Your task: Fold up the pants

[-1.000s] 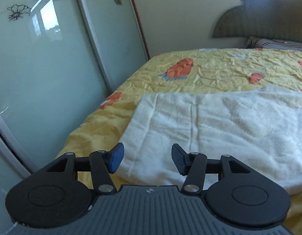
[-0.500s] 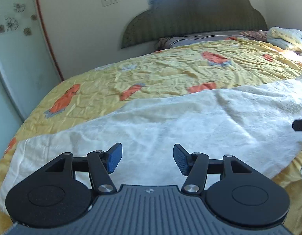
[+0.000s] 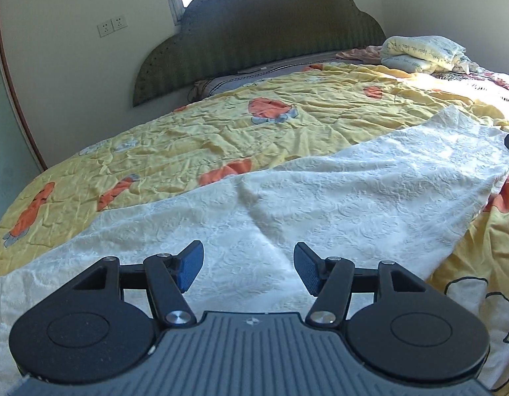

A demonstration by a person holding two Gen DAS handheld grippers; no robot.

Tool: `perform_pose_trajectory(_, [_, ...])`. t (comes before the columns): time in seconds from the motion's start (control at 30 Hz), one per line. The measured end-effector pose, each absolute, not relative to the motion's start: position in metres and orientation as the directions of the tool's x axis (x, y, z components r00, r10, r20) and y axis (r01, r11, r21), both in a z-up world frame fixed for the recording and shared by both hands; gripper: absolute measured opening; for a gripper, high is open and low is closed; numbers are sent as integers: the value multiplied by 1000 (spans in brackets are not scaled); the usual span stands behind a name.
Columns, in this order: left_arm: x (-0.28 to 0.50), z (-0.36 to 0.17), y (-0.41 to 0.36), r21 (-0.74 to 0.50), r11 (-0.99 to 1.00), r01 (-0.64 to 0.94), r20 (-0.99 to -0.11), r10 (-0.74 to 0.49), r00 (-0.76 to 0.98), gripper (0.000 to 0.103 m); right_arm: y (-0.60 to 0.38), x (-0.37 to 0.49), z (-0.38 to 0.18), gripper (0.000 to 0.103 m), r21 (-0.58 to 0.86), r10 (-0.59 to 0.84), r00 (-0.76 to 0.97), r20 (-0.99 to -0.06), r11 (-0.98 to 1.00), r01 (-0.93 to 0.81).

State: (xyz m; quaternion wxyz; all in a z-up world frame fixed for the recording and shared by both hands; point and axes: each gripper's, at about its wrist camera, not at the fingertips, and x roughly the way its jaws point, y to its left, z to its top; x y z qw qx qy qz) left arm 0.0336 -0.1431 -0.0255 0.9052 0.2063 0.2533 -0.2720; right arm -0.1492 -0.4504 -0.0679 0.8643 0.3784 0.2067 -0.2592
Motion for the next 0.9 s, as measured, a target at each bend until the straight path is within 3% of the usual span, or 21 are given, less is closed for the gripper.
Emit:
perform_pose_trajectory(0.1, [28,-35,-151,236,717,656,-611,-416,674,65,-460,-152,-82,75,643,-244,809,-534,504,577])
perform_pose_trajectory(0.2, [20,-41,-150,213,708,674,-610,-442,658,65,-459,-148,-84,74,616,-285,794,-536,511,599])
perform_pose_trajectory(0.27, [18,-40,-147,199,732,652,-587,-444,677,65,-441,-141,-68,74,423,-449,705,-549,578,698])
perform_pose_trajectory(0.33, [22,-39,-143,171,766,619,-563,-440,700,67,-415,-132,-50,75,204,-567,669,-480,670,714])
perform_pose_trajectory(0.4, [28,-40,-141,147,793,591,-566,-423,708,68,-395,-116,-38,79,110,-510,736,-446,785,610])
perform_pose_trajectory(0.57, [33,-51,-140,131,811,570,-583,-402,706,71,-383,-56,-49,84,166,-219,800,-558,915,367])
perform_pose_trajectory(0.67, [31,-51,-139,142,811,568,-573,-401,715,73,-388,-32,-69,87,100,-255,756,-603,916,389])
perform_pose_trajectory(0.7, [32,-52,-138,137,812,567,-573,-402,714,73,-389,-28,-78,101,82,-262,734,-627,914,397])
perform_pose_trajectory(0.73, [33,-53,-137,129,814,566,-575,-403,712,74,-393,-27,-82,103,104,-249,726,-641,909,403])
perform_pose_trajectory(0.9, [40,-54,-133,87,828,555,-587,-407,700,80,-396,-42,-83,103,156,-226,747,-625,902,404])
